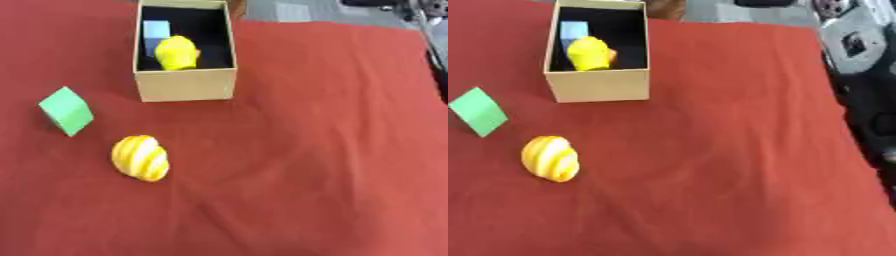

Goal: Pick up objects on the table and place them in the box.

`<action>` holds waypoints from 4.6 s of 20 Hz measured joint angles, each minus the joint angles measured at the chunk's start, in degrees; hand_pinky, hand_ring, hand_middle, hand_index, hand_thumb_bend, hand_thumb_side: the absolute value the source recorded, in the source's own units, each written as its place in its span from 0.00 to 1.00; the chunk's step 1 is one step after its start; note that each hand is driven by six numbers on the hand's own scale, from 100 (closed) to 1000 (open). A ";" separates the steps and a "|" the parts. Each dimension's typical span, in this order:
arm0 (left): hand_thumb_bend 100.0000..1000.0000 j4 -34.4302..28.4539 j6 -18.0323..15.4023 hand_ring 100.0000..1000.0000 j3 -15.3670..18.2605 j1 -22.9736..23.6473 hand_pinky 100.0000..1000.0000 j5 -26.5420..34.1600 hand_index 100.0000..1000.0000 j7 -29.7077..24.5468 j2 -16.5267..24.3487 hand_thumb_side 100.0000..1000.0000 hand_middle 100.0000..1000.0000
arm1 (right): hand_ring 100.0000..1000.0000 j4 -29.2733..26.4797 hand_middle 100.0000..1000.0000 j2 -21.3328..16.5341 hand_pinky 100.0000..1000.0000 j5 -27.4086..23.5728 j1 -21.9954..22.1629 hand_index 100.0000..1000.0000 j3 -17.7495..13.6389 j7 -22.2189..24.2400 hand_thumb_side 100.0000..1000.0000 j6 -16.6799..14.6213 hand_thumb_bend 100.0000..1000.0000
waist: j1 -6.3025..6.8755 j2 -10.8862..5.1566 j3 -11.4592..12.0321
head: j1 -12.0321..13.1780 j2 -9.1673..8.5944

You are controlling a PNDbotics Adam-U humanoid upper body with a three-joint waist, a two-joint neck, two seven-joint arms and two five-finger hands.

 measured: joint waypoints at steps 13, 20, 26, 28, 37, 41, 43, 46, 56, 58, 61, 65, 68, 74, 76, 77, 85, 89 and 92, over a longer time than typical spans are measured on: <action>0.21 -0.01 6.42 0.76 -3.22 0.28 0.75 -7.88 0.86 -4.94 14.64 0.64 0.76 | 0.93 -18.70 0.69 -2.61 0.88 -11.54 17.98 0.82 -4.63 -11.53 0.65 3.73 0.00 | 3.11 -0.07 0.41 | -1.19 0.93; 0.32 3.44 10.68 0.81 -7.36 0.23 0.83 -14.30 0.90 -11.17 24.92 0.54 0.80 | 0.93 -26.06 0.69 -5.66 0.88 -17.98 22.14 0.82 -5.38 -15.52 0.65 6.33 0.00 | 3.46 -0.03 -0.10 | -1.43 0.97; 0.43 10.40 7.93 0.83 -8.89 0.34 0.86 -19.47 0.91 -16.31 31.62 0.43 0.82 | 0.93 -26.54 0.68 -6.47 0.88 -23.10 22.47 0.82 -6.59 -13.26 0.66 6.32 0.00 | 3.47 0.10 -0.88 | -0.42 1.13; 0.46 12.91 6.60 0.83 -9.34 0.08 0.87 -21.09 0.93 -17.96 32.20 0.41 0.83 | 0.93 -26.56 0.68 -6.55 0.88 -24.73 22.48 0.81 -6.96 -12.07 0.66 6.32 0.00 | 3.48 0.10 -0.98 | -0.27 1.16; 0.63 23.16 0.98 0.86 -12.53 -2.64 0.91 -28.56 0.90 -25.36 32.29 0.33 0.84 | 0.93 -26.77 0.67 -6.75 0.88 -31.10 22.75 0.81 -9.02 -7.66 0.68 6.86 0.00 | 3.42 0.10 -1.35 | 0.65 1.19; 0.69 25.47 -2.35 0.87 -14.08 -3.92 0.92 -32.00 0.88 -28.81 32.28 0.32 0.85 | 0.93 -26.81 0.67 -6.75 0.88 -32.25 22.99 0.81 -9.19 -6.74 0.69 7.30 0.00 | 3.55 0.09 -1.04 | 0.63 1.36; 0.70 26.31 -4.00 0.87 -14.85 -4.66 0.93 -33.80 0.89 -30.56 32.28 0.29 0.84 | 0.93 -26.81 0.67 -6.75 0.88 -32.47 23.13 0.81 -9.19 -6.36 0.70 7.51 0.00 | 3.65 0.07 -0.99 | 0.61 1.40; 0.70 27.59 -5.99 0.86 -15.77 -5.97 0.93 -36.41 0.89 -33.22 32.24 0.24 0.83 | 0.93 -26.81 0.66 -6.75 0.88 -32.52 23.50 0.81 -9.17 -5.94 0.71 7.87 0.00 | 3.76 0.05 -0.98 | 0.71 1.44; 0.50 30.78 -8.37 0.83 -16.36 -9.42 0.90 -38.57 0.88 -42.41 29.61 0.04 0.84 | 0.93 -26.82 0.65 -6.72 0.89 -32.70 24.24 0.80 -9.15 -5.21 0.73 8.59 0.00 | 3.75 0.02 -1.06 | 1.07 1.47; 0.48 30.86 -8.09 0.83 -16.36 -9.89 0.90 -37.78 0.88 -44.33 29.16 0.04 0.84 | 0.93 -26.82 0.65 -6.57 0.89 -32.70 24.51 0.80 -9.15 -5.16 0.74 8.69 0.00 | 3.75 0.02 -1.13 | 1.10 1.47; 0.47 30.96 -7.60 0.84 -16.36 -10.55 0.89 -36.70 0.88 -47.37 28.59 0.03 0.84 | 0.93 -26.82 0.65 -6.37 0.89 -32.70 24.80 0.80 -9.16 -5.08 0.74 8.97 0.00 | 3.73 0.02 -1.26 | 1.28 1.46; 0.48 31.02 -6.53 0.84 -16.31 -11.66 0.89 -34.53 0.89 -54.46 27.54 0.03 0.85 | 0.93 -26.82 0.65 -6.19 0.89 -32.70 25.03 0.80 -9.17 -5.22 0.75 9.18 0.00 | 3.73 0.02 -1.45 | 1.51 1.44; 0.50 31.24 -5.73 0.84 -16.29 -12.35 0.89 -33.89 0.89 -58.05 26.82 0.03 0.85 | 0.93 -26.82 0.65 -5.82 0.89 -32.70 25.34 0.79 -9.18 -5.26 0.75 9.32 0.00 | 3.73 0.02 -1.60 | 1.59 1.42; 0.50 34.95 -5.31 0.84 -16.37 -14.17 0.89 -35.25 0.89 -60.94 24.86 0.04 0.85 | 0.94 -26.82 0.64 -5.38 0.89 -32.78 25.48 0.79 -9.20 -5.25 0.76 9.44 0.00 | 3.76 0.04 -2.02 | 1.88 1.35; 0.48 36.52 -5.32 0.84 -16.38 -14.60 0.89 -35.87 0.89 -61.20 24.07 0.04 0.85 | 0.94 -26.82 0.64 -5.34 0.89 -32.91 25.52 0.79 -9.31 -5.30 0.76 9.53 0.00 | 3.77 0.05 -2.15 | 2.03 1.34; 0.47 37.27 -5.31 0.84 -16.38 -14.79 0.89 -36.12 0.89 -61.21 23.69 0.04 0.85 | 0.94 -26.82 0.64 -5.31 0.89 -32.95 25.54 0.79 -9.37 -5.28 0.76 9.57 0.00 | 3.77 0.06 -2.15 | 2.08 1.34; 0.40 41.74 -5.32 0.84 -16.36 -15.82 0.87 -37.30 0.87 -61.14 21.14 0.05 0.83 | 0.94 -26.82 0.64 -4.82 0.90 -33.04 25.99 0.79 -9.54 -5.11 0.77 9.77 0.00 | 3.77 0.16 -2.54 | 2.58 0.91; 0.39 42.80 -5.33 0.83 -16.37 -15.83 0.87 -37.54 0.86 -61.28 20.62 0.06 0.82 | 0.94 -26.82 0.65 -4.75 0.90 -33.25 26.05 0.79 -9.55 -5.09 0.78 9.77 0.00 | 3.75 0.25 -2.61 | 2.66 0.91; 0.38 43.42 -5.31 0.82 -16.37 -15.84 0.85 -37.57 0.84 -61.43 20.41 0.06 0.78 | 0.95 -26.82 0.65 -4.39 0.90 -33.48 26.24 0.79 -9.56 -5.00 0.78 9.77 0.00 | 3.74 0.32 -2.63 | 2.85 0.90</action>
